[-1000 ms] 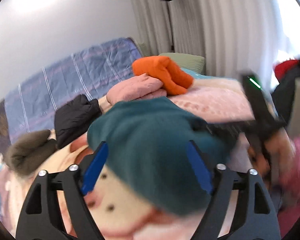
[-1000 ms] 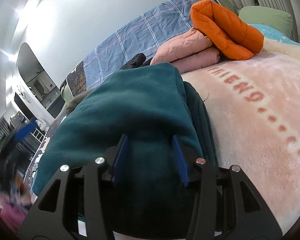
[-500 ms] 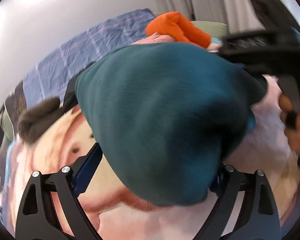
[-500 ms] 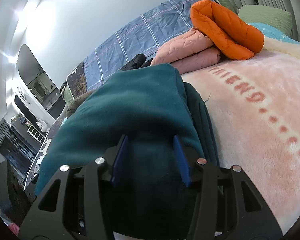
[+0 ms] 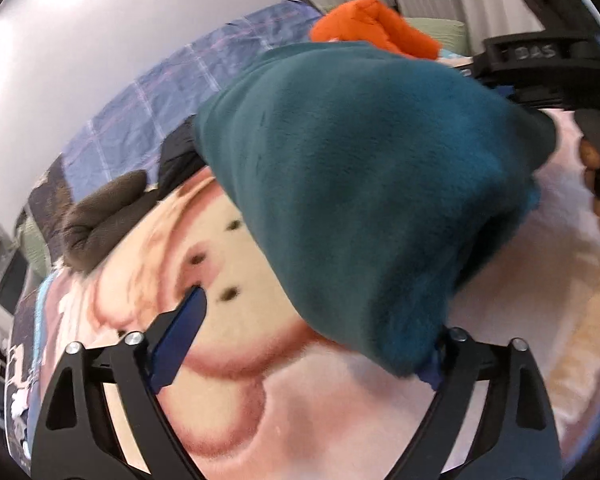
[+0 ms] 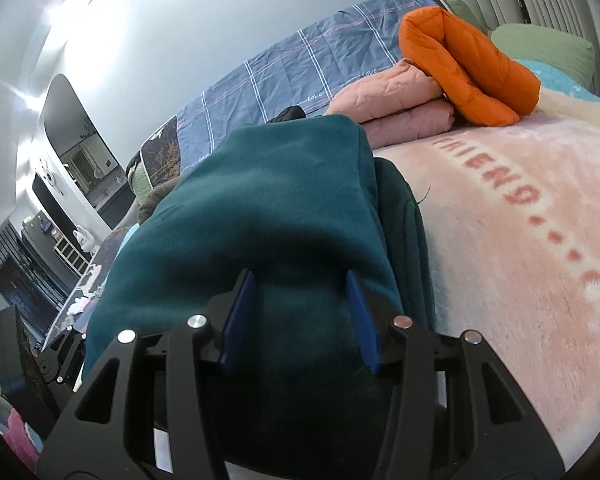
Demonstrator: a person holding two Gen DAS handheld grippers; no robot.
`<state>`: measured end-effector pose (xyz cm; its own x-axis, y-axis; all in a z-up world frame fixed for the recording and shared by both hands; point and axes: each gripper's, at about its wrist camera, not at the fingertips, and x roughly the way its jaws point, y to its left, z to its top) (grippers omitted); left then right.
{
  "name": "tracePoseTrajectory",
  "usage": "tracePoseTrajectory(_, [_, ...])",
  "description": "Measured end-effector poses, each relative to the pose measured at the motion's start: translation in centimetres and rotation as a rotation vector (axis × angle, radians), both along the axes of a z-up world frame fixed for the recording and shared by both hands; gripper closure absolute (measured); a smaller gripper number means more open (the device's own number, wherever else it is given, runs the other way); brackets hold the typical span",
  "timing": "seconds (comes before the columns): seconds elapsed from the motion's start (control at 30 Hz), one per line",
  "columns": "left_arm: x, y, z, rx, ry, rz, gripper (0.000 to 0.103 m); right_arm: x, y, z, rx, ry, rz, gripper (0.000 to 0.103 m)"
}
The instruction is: Fold large clothes
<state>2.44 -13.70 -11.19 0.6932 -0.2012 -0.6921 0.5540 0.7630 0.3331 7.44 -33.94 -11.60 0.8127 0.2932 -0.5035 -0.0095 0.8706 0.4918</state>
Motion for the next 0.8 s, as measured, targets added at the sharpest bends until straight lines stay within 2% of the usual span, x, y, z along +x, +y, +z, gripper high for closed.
tracePoseTrajectory(0.03, [-0.6,0.1,0.8,-0.035,0.053,-0.048,0.033,-0.1,-0.2,0.0,0.009,0.000,0.003,0.056])
tracePoseTrajectory(0.1, [-2.3,1.0,2.8,-0.114,0.119,-0.142,0.040,-0.2,-0.8,-0.2,0.034,0.004,-0.002,0.056])
tracePoseTrajectory(0.13, [-2.9,1.5,4.2,-0.147,0.119,-0.182,0.044,-0.2,-1.0,-0.3,0.051,0.004,-0.001,0.056])
tracePoseTrajectory(0.2, [-3.8,2.7,7.6,-0.226,0.075,-0.231,0.045,-0.2,-1.0,-0.3,0.057,0.000,-0.002,0.055])
tracePoseTrajectory(0.3, [-2.4,3.3,12.0,-0.324,-0.009,-0.211,0.045,-0.3,-0.4,-0.2,0.037,-0.005,-0.018,0.054])
tracePoseTrajectory(0.4, [1.4,1.6,13.3,-0.329,-0.061,-0.169,0.048,-0.4,-0.3,-0.1,0.036,-0.002,-0.023,0.054])
tracePoseTrajectory(0.43, [3.3,0.7,13.2,-0.338,-0.042,-0.150,0.051,-0.4,-0.4,-0.2,0.039,-0.001,-0.018,0.054])
tracePoseTrajectory(0.47, [5.5,-0.3,12.8,-0.360,0.007,-0.129,0.053,-0.4,-0.5,-0.2,0.042,0.000,-0.015,0.054])
tracePoseTrajectory(0.53, [9.3,-2.1,11.7,-0.385,0.098,-0.091,0.063,-0.4,-0.6,-0.2,0.045,0.002,-0.007,0.054])
tracePoseTrajectory(0.6, [13.8,-3.9,9.3,-0.376,0.205,-0.034,0.066,-0.4,-0.7,-0.2,0.042,0.003,-0.002,0.054])
tracePoseTrajectory(0.63, [15.6,-4.3,8.0,-0.368,0.228,-0.028,0.067,-0.4,-0.7,-0.2,0.041,0.003,-0.001,0.054])
tracePoseTrajectory(0.67, [16.0,-4.8,7.3,-0.355,0.208,-0.039,0.067,-0.3,-0.6,-0.3,0.038,0.004,0.001,0.054])
tracePoseTrajectory(0.7, [16.5,-5.6,6.0,-0.271,0.129,-0.048,0.067,-0.2,-0.6,-0.3,0.035,0.002,0.002,0.054])
tracePoseTrajectory(0.73, [16.7,-6.3,4.5,-0.209,0.084,-0.045,0.067,0.0,-0.5,-0.4,0.033,0.005,0.005,0.054])
tracePoseTrajectory(0.77, [17.4,-6.5,3.4,-0.207,0.115,-0.013,0.067,0.3,-0.4,-0.6,0.020,0.015,0.004,0.054])
tracePoseTrajectory(0.8, [18.6,-6.0,2.8,-0.246,0.182,0.022,0.067,0.6,-0.2,-0.6,0.004,0.010,0.002,0.054])
